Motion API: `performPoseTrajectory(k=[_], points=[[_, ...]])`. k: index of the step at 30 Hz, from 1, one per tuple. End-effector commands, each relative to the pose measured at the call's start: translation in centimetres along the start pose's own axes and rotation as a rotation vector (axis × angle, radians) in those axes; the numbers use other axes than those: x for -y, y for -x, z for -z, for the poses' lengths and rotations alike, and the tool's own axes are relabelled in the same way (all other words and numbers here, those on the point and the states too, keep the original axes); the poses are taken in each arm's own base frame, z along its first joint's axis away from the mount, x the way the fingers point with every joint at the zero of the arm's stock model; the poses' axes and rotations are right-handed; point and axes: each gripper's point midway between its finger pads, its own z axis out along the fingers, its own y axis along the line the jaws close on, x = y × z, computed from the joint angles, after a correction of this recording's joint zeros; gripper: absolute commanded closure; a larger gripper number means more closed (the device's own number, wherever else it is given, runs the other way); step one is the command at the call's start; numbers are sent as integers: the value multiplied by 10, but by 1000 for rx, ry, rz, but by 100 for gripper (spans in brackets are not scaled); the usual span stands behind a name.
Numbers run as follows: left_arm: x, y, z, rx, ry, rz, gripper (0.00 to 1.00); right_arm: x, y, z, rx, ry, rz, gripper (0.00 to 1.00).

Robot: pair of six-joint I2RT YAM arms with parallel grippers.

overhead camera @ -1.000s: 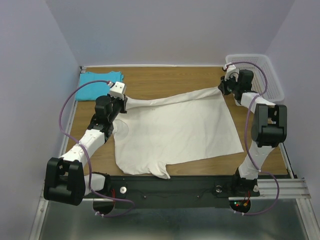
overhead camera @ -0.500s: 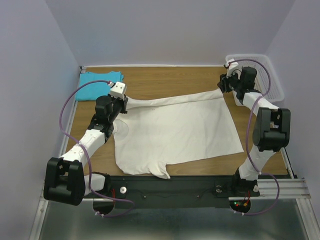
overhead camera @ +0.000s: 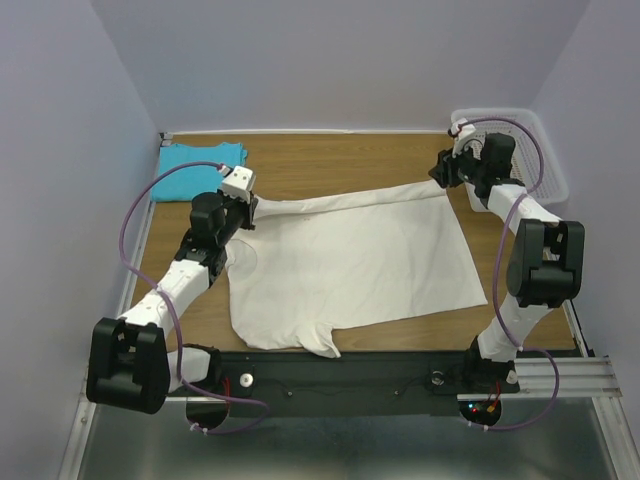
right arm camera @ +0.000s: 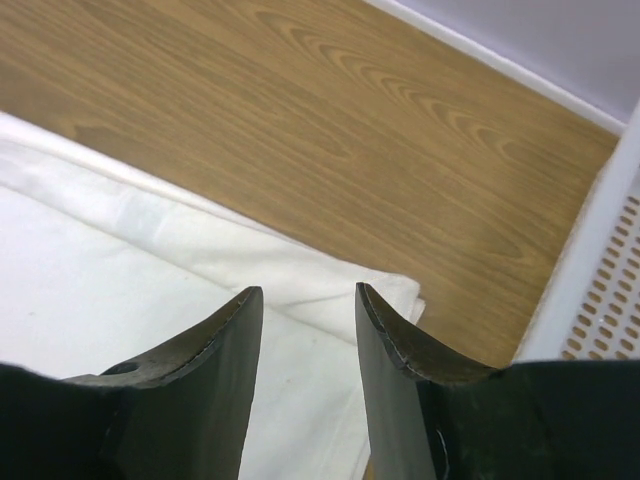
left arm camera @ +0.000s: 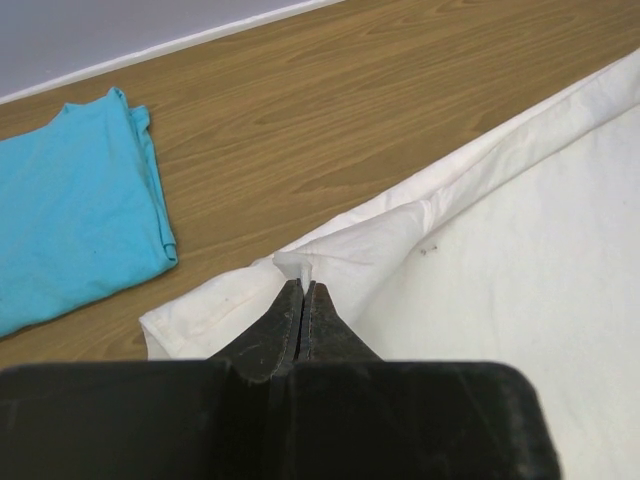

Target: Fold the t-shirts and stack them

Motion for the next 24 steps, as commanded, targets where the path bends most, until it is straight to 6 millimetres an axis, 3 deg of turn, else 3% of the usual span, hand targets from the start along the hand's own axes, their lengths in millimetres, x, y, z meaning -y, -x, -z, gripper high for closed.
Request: performPoseTrajectory(k=[1, 15, 24], points=[[9, 13, 11, 50, -38, -33, 100, -17, 17, 10, 23, 85, -28, 52], [22, -13, 11, -51, -85, -25, 100, -39, 19, 26, 27, 134, -105, 51], [22, -20, 12, -83, -70, -30, 100, -54, 10, 39, 16, 146, -137, 50]])
